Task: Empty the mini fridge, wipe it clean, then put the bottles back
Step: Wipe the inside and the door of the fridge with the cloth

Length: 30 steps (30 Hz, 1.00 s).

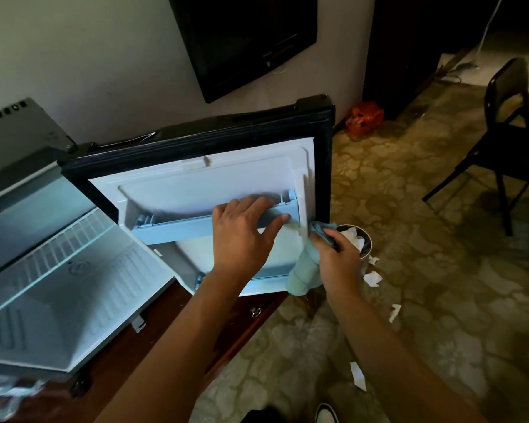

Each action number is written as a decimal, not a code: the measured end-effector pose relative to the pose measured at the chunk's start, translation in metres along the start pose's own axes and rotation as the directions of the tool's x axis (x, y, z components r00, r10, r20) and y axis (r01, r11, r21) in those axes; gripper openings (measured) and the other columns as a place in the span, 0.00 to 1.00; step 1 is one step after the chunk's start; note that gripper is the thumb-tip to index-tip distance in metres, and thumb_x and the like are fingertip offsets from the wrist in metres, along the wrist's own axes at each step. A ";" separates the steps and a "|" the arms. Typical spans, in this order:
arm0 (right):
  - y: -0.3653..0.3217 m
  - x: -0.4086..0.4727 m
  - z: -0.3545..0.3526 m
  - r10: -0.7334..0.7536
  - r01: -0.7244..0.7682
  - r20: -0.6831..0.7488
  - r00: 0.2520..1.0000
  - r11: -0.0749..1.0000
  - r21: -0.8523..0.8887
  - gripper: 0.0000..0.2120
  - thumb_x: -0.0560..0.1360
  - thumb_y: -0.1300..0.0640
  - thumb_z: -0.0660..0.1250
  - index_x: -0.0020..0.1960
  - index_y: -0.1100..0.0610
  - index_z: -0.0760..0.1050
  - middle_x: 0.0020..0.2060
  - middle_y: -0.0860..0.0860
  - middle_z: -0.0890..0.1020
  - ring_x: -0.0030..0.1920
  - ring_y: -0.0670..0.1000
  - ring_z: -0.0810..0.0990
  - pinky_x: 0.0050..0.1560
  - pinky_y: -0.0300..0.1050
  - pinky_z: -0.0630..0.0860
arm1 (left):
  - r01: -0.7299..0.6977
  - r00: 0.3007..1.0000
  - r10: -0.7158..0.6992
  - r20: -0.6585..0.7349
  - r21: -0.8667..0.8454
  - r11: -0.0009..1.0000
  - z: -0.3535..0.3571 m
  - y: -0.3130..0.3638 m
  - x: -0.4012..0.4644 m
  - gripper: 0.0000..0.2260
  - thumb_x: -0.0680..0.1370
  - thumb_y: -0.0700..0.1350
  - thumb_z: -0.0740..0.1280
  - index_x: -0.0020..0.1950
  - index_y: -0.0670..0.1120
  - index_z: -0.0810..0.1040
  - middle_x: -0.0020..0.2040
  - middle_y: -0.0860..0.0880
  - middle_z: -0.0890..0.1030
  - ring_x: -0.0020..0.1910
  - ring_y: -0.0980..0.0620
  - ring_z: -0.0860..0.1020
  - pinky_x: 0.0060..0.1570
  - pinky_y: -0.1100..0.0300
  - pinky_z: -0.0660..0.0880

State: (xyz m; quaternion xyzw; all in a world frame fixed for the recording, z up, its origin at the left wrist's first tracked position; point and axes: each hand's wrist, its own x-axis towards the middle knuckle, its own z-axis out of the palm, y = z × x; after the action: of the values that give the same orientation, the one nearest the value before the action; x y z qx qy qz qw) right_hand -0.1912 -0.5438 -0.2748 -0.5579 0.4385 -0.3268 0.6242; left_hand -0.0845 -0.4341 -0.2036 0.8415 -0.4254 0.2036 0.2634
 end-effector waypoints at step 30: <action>-0.009 -0.022 -0.007 -0.193 0.192 0.030 0.981 0.980 0.046 0.10 0.72 0.56 0.73 0.39 0.42 0.77 0.37 0.29 0.79 0.41 0.32 0.77 0.36 0.23 0.70 | 0.039 0.998 -0.032 0.056 -0.115 0.993 -0.027 0.005 -0.019 0.12 0.74 0.56 0.73 0.53 0.51 0.84 0.53 0.55 0.84 0.49 0.49 0.79 0.51 0.57 0.62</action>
State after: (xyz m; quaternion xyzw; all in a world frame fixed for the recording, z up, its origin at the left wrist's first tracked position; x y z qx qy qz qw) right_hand -0.2052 -0.5285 -0.2616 -0.5896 0.3647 -0.3854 0.6089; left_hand -0.1023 -0.4080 -0.1920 0.8373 -0.4285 0.1510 0.3041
